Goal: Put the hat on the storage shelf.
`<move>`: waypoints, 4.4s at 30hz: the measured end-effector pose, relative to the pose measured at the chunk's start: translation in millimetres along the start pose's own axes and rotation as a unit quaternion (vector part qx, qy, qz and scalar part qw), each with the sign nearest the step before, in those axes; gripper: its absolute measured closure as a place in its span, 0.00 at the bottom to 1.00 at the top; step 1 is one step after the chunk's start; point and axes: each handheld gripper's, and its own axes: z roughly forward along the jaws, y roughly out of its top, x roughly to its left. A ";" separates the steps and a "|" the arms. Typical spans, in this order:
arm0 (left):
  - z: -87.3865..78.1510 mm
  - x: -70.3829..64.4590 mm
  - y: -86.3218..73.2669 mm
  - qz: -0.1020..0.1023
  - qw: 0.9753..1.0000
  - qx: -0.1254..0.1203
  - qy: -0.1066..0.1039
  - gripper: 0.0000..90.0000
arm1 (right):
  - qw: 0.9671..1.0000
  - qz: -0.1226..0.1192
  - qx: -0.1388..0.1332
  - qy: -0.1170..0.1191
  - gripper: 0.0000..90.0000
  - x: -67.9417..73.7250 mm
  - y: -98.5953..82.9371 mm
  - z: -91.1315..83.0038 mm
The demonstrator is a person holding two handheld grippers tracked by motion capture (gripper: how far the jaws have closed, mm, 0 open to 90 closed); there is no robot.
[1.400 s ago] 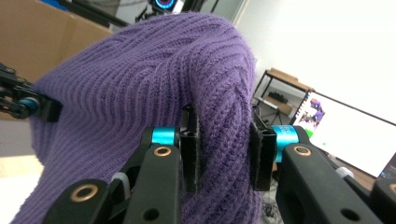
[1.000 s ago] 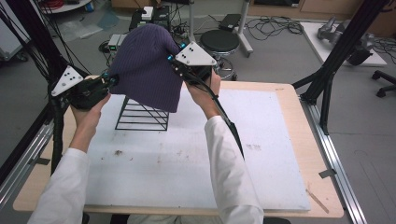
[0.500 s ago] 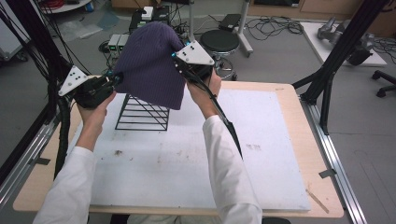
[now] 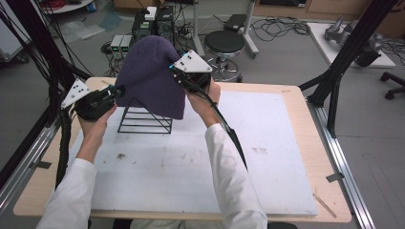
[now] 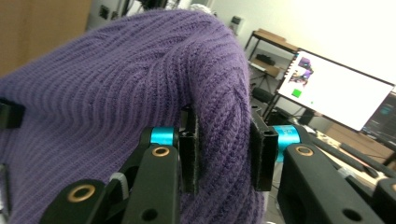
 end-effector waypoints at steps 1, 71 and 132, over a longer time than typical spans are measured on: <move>-2.4 1.0 -2.3 -0.002 1.000 0.001 0.003 0.91 | 1.000 -0.002 0.002 0.005 0.79 2.5 -0.3 1.3; -43.3 17.3 -77.4 -0.072 0.995 0.056 0.038 0.71 | 0.990 -0.005 0.065 0.127 0.61 58.2 -47.2 19.3; -86.7 -1.6 -49.8 -0.081 0.989 -0.037 0.117 0.26 | 0.960 0.209 0.040 -0.184 0.14 -62.0 -121.2 -208.9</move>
